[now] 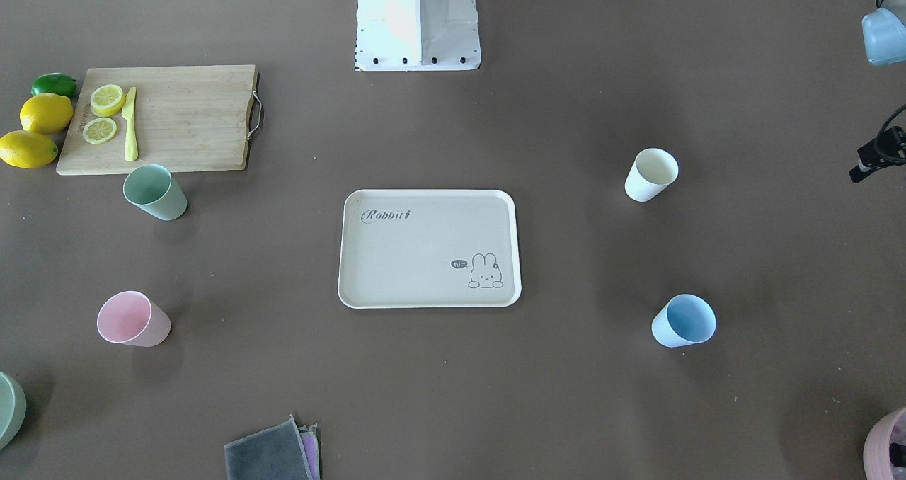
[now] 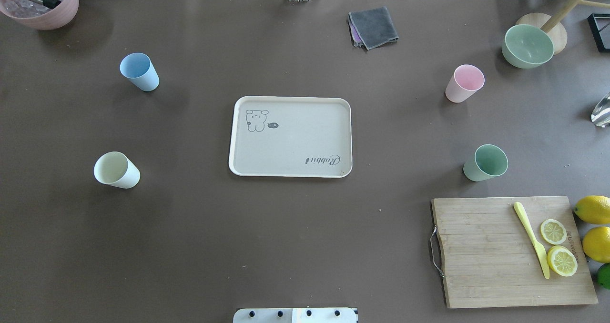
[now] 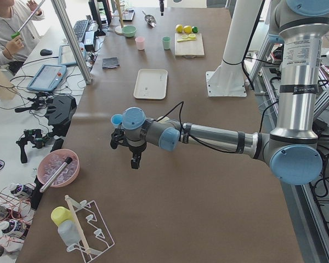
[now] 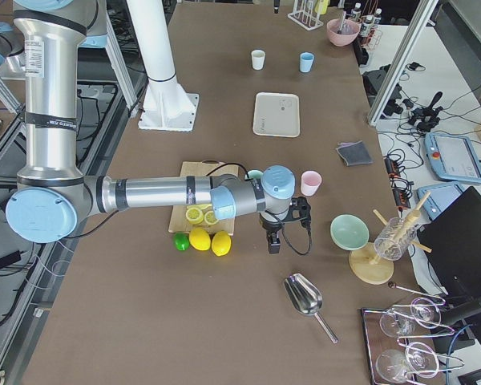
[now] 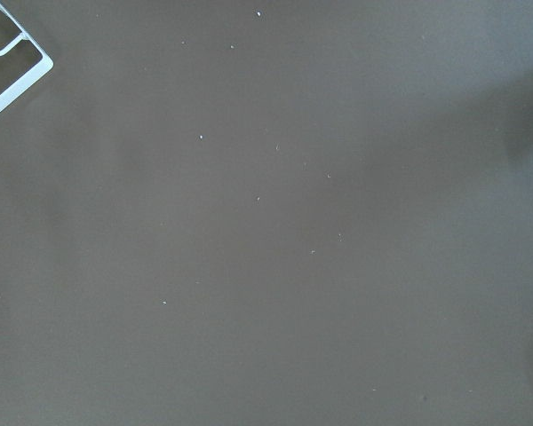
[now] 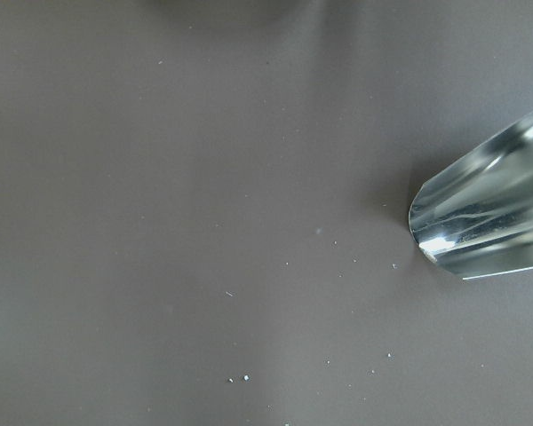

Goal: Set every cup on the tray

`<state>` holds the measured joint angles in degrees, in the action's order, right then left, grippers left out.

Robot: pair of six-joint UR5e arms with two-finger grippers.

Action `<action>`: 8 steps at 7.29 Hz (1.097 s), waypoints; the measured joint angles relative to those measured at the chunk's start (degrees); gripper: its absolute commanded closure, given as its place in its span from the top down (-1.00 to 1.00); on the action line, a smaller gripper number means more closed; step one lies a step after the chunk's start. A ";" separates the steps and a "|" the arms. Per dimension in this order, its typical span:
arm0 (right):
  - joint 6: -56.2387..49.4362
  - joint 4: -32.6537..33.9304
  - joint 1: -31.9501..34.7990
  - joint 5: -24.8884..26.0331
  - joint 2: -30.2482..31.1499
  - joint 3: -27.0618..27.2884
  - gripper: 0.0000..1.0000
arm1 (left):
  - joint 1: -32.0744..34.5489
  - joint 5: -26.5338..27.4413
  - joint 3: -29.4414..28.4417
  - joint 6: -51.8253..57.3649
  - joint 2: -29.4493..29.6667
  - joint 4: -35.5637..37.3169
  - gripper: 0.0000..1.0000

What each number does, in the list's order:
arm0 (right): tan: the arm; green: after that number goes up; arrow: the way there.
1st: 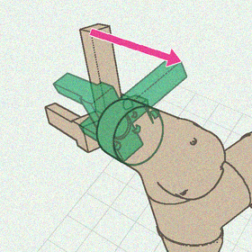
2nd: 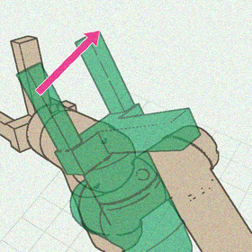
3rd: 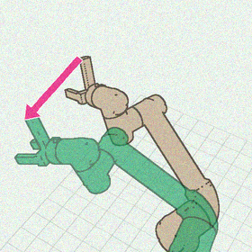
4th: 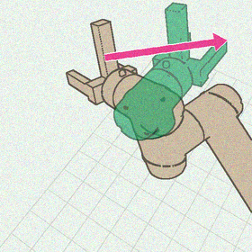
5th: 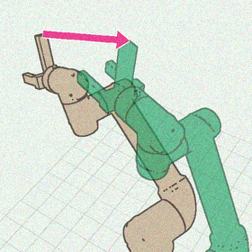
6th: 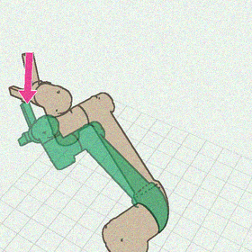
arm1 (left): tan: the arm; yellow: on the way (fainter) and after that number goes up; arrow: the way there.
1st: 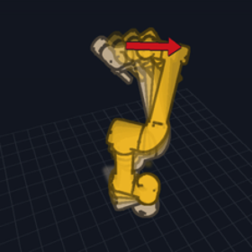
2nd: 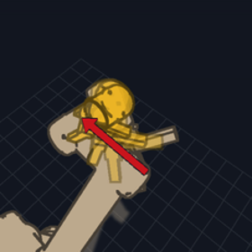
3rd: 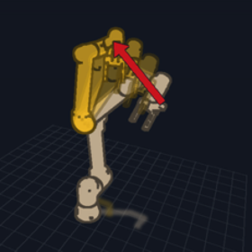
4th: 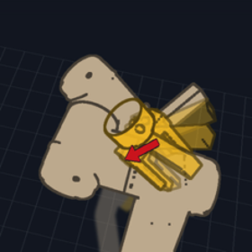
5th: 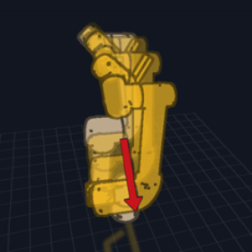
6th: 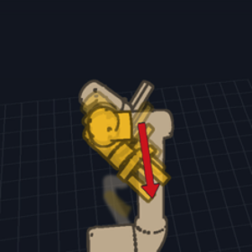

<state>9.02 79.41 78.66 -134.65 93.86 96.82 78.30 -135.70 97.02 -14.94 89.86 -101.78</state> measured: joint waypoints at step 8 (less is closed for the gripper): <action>-0.18 -0.04 0.00 -0.58 0.27 -0.64 1.00 | 0.16 0.44 4.57 -0.23 -0.81 -0.26 0.97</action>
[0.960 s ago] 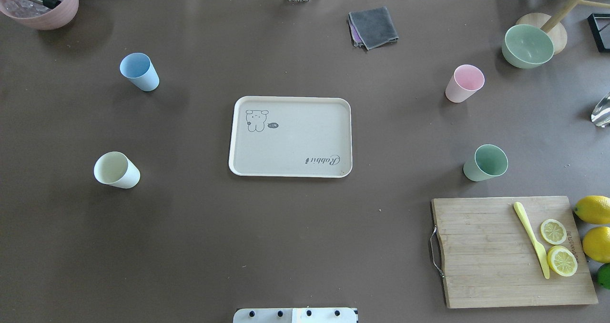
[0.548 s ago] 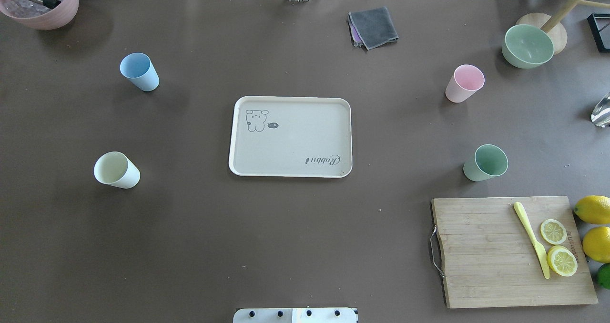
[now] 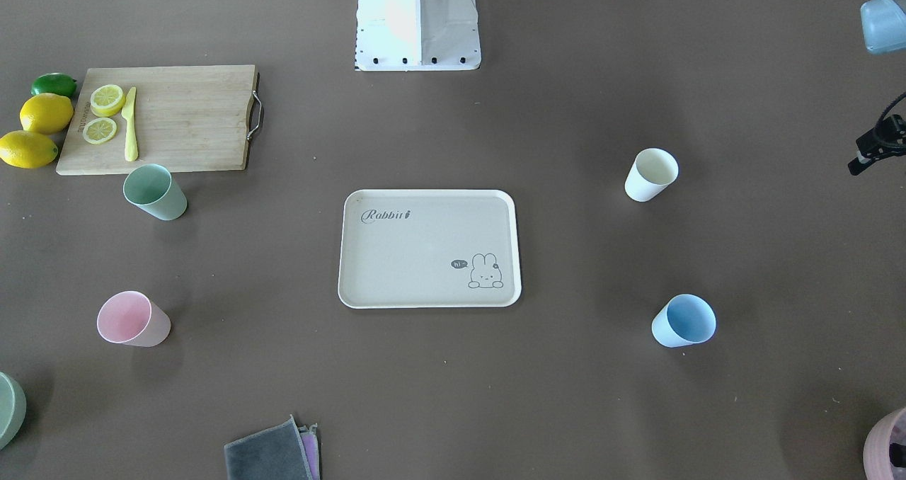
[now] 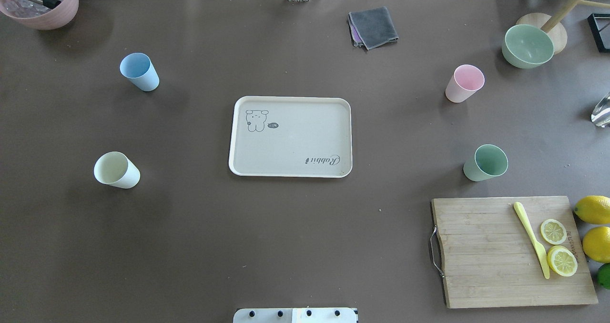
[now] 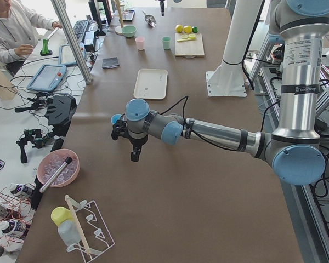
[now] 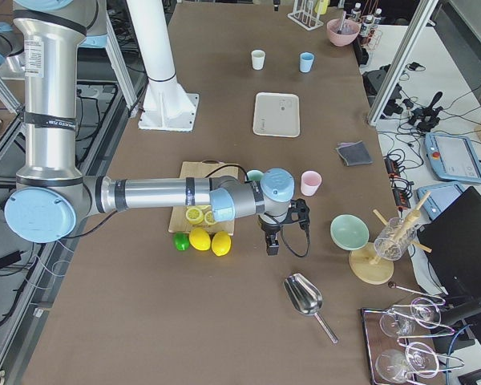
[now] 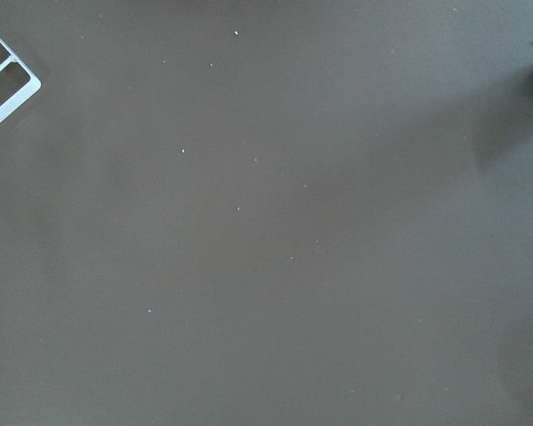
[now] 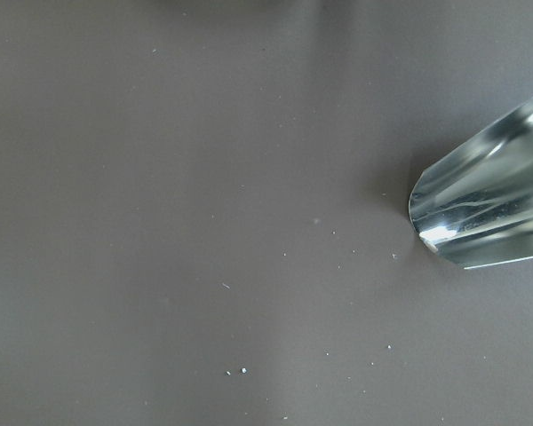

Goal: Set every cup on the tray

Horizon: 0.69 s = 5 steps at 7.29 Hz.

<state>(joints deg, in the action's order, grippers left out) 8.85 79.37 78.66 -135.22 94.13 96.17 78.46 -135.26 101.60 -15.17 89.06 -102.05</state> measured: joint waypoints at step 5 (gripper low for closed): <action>-0.10 -0.02 0.00 -0.10 -0.07 -0.09 1.00 | -0.12 -0.29 0.30 0.13 -0.31 -0.24 0.97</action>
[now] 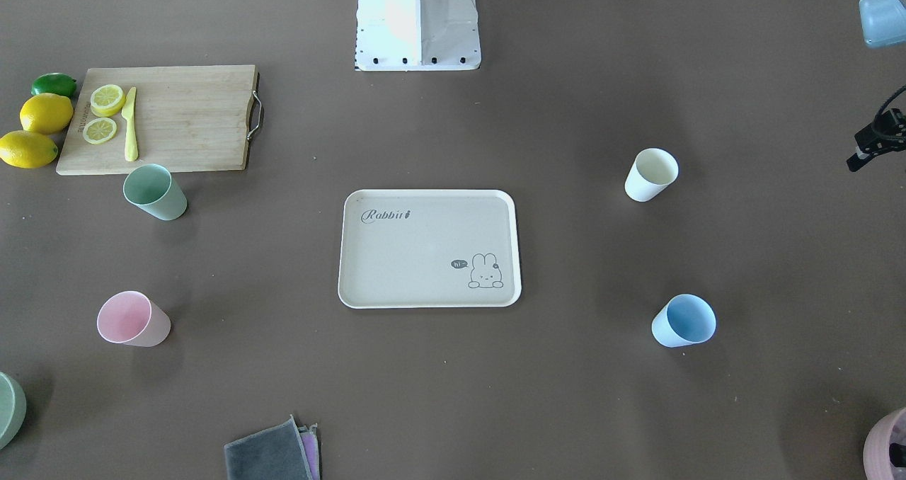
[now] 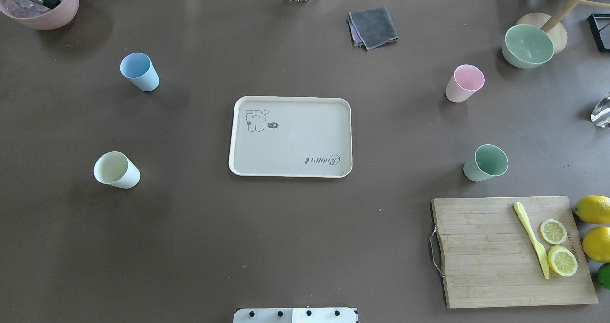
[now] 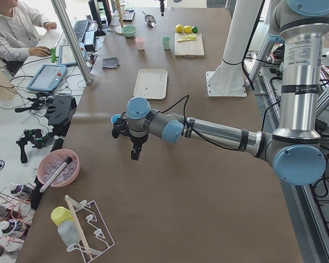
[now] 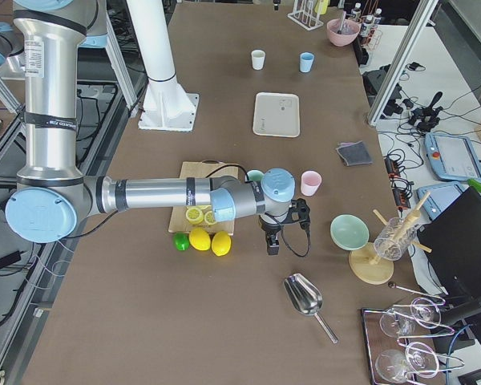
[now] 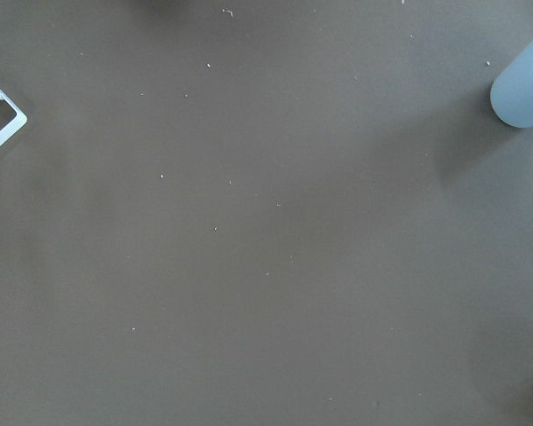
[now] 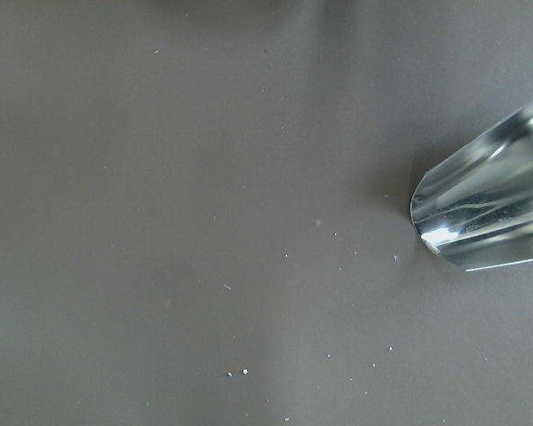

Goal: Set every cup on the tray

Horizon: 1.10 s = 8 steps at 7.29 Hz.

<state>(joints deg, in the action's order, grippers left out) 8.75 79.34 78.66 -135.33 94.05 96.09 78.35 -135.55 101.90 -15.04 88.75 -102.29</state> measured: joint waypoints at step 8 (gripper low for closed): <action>0.32 -1.94 -0.14 -4.23 0.13 0.11 1.00 | -0.09 0.05 0.80 -1.54 -4.25 -7.45 0.96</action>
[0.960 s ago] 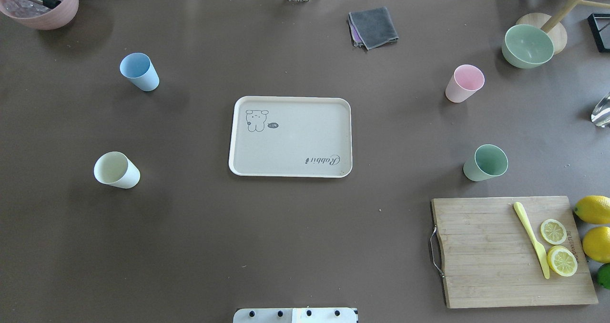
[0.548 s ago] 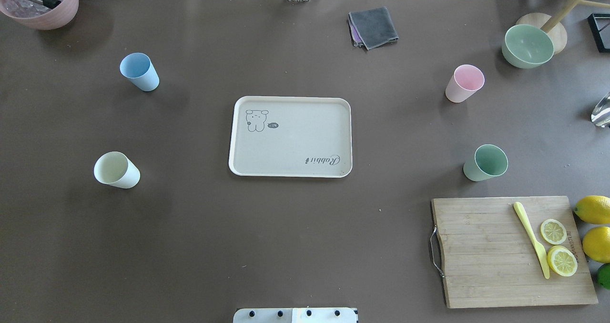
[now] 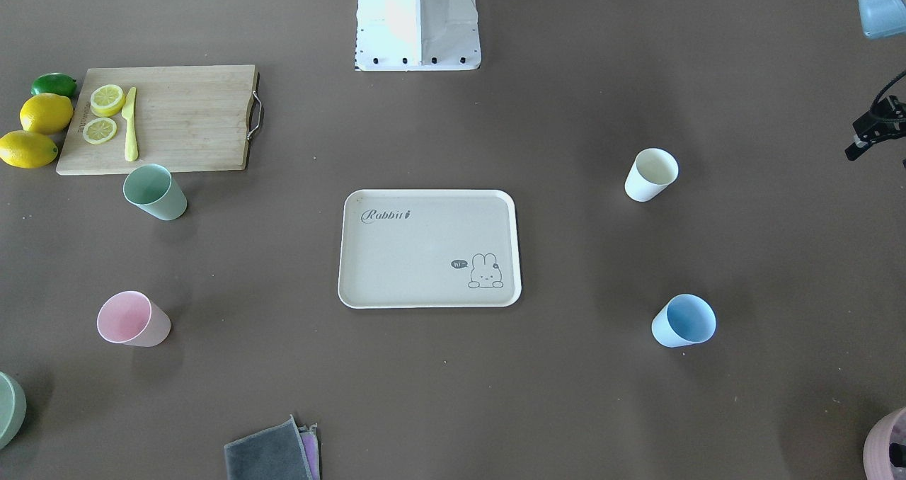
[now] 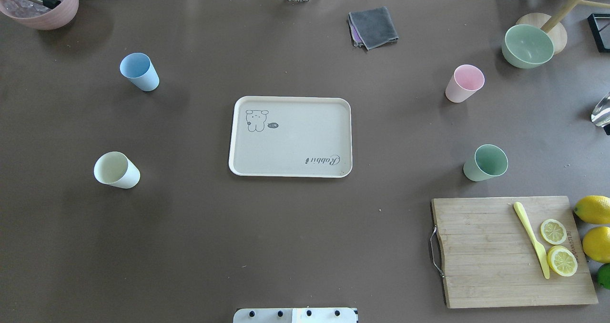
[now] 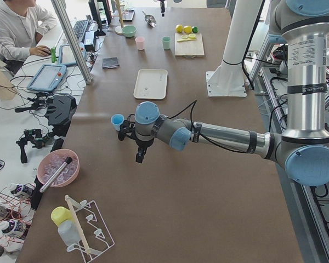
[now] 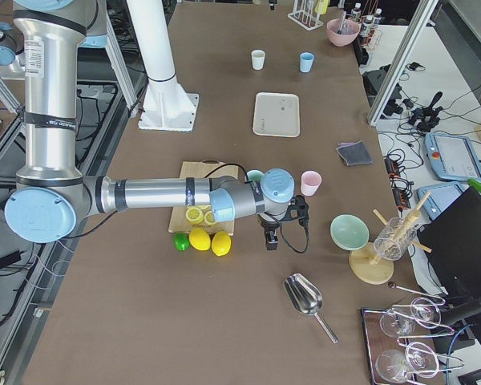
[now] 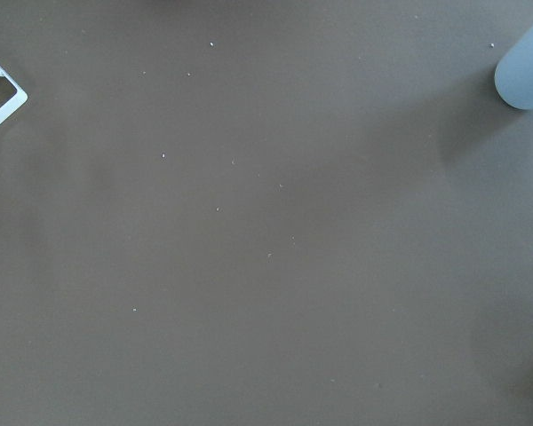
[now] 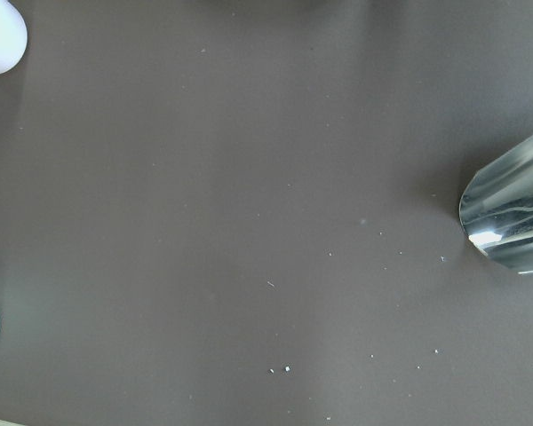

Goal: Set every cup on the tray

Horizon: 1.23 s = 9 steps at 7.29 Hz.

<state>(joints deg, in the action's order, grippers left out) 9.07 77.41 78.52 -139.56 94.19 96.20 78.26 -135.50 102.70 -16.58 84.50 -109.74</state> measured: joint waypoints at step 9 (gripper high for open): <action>30.85 -20.98 -20.83 4.50 -3.21 1.03 0.85 | -0.21 -0.17 -3.88 -1.78 2.39 -2.59 0.96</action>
<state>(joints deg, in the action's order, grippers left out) 39.92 56.43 57.69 -135.06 90.97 97.23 78.05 -135.67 98.82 -18.35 86.89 -112.32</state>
